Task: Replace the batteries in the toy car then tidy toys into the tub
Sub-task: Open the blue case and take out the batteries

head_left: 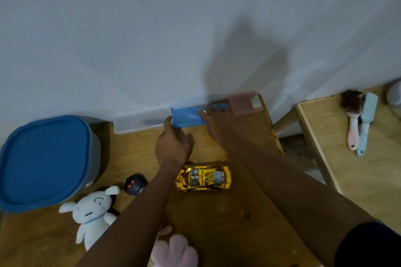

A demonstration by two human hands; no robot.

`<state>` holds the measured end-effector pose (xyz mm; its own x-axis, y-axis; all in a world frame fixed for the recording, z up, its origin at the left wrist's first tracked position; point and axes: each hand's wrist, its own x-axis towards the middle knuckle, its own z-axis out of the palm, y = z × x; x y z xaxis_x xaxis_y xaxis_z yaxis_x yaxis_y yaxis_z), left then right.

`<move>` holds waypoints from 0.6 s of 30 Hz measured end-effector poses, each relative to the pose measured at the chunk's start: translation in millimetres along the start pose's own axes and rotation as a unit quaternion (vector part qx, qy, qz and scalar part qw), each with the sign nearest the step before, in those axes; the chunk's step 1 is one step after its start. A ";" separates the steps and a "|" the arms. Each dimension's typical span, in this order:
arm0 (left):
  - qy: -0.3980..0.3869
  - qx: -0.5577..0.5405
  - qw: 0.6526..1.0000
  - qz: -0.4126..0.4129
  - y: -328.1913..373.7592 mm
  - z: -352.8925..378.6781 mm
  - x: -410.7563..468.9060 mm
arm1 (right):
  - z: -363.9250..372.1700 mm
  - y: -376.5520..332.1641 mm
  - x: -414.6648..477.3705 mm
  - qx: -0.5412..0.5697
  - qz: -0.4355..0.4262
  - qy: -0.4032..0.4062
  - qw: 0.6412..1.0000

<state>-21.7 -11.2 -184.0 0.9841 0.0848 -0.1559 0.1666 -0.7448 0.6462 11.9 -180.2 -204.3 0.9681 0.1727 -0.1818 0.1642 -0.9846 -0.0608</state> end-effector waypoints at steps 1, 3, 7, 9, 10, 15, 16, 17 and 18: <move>0.003 -0.013 1.000 -0.007 -0.9 1.6 -0.5 | 0.3 1.0 -2.0 -0.010 -0.009 -0.007 1.000; 0.001 -0.037 0.999 -0.016 -3.8 5.8 0.1 | -0.6 3.1 -5.1 -0.025 -0.028 -0.023 0.999; 0.010 -0.066 0.997 -0.032 -7.2 10.6 6.3 | -5.2 3.6 -5.6 -0.040 -0.041 -0.040 0.998; 0.015 -0.060 0.998 -0.030 -7.4 10.6 9.8 | -7.7 2.4 -4.5 -0.039 -0.045 -0.051 0.997; 0.019 -0.060 0.998 -0.029 -7.4 10.5 11.7 | -9.2 2.2 -3.9 -0.040 -0.050 -0.053 0.997; 0.038 -0.059 0.997 -0.036 -9.4 11.8 18.2 | -13.1 1.1 -1.4 -0.054 -0.072 -0.051 0.995; 0.038 -0.060 0.997 -0.037 -9.8 12.0 19.1 | -13.0 1.4 -1.0 -0.056 -0.077 -0.047 0.994; 0.039 -0.061 0.997 -0.037 -9.9 11.9 19.8 | -13.1 2.0 -0.5 -0.058 -0.084 -0.043 0.994; 0.041 -0.062 0.996 -0.038 -9.6 11.7 20.2 | -13.2 2.8 0.2 -0.060 -0.092 -0.042 0.993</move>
<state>-4.1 -10.1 -202.2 0.9692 0.1952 -0.1505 0.2425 -0.6465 0.7233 15.1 -183.3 -191.5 0.9009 0.3473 -0.2603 0.3637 -0.9314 0.0160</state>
